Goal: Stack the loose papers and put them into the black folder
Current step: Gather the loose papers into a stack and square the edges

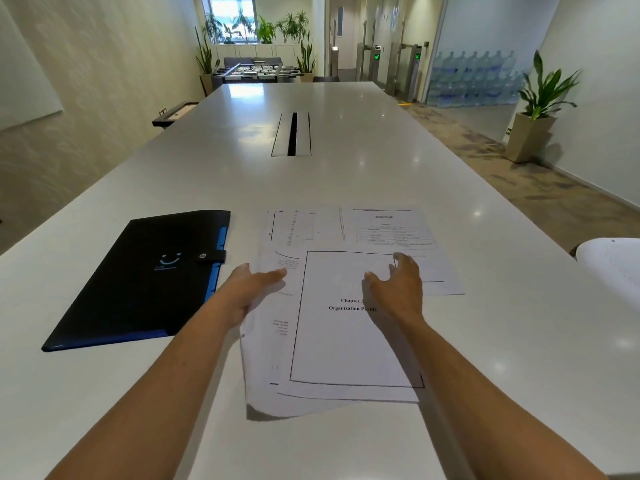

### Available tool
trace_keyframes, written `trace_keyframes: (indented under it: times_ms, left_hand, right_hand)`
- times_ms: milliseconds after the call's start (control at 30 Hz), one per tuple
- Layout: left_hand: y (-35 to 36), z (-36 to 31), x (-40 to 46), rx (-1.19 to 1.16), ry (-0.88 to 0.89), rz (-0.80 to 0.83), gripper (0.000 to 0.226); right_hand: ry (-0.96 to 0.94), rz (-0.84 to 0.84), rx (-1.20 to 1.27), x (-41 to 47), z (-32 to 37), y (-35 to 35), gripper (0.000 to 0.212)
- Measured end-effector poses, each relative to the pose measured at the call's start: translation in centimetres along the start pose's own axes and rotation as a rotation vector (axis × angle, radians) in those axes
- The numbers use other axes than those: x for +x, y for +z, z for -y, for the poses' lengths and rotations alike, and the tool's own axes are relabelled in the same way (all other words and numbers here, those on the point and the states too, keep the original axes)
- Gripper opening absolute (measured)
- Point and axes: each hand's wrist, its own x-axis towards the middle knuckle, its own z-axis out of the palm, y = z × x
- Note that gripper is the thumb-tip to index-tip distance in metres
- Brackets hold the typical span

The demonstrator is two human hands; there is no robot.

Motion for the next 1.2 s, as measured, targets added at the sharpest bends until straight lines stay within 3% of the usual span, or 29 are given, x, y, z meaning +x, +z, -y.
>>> trace_keyframes:
  times_ms: [67,167,333,500,633,967,1067,1200]
  left_hand:
    - [0.8,-0.1,-0.3,0.017,0.013,0.056,0.065]
    - [0.9,0.0,-0.2,0.055,0.051,0.071,0.056]
    - [-0.1,0.3,0.3,0.055,0.083,0.102,0.057]
    - [0.3,0.5,0.6,0.014,0.054,0.135,0.055]
    - [0.4,0.5,0.9,0.028,0.050,0.128,0.058]
    - [1.7,1.2,1.5,0.156,0.133,-0.034,0.066]
    - [0.4,1.2,1.5,0.049,0.093,0.006,0.062]
    - [-2.2,0.9,1.7,-0.121,-0.027,0.100,0.052]
  right_hand:
    - [-0.015,0.019,0.041,-0.1,0.3,0.7,0.071]
    - [-0.015,0.006,0.086,0.0,0.5,1.4,0.063]
    - [-0.039,-0.090,-0.036,0.3,-0.6,1.0,0.061]
    - [-0.089,0.123,-0.270,0.0,-0.2,1.8,0.079]
    - [-0.182,0.255,-0.511,-0.4,0.0,2.8,0.079]
    - [-0.276,0.284,-0.642,-0.3,-0.3,3.2,0.080]
    - [-0.274,0.224,-0.593,-0.1,-0.3,2.5,0.080]
    - [-0.156,-0.021,-0.616,1.0,-0.7,-0.6,0.072]
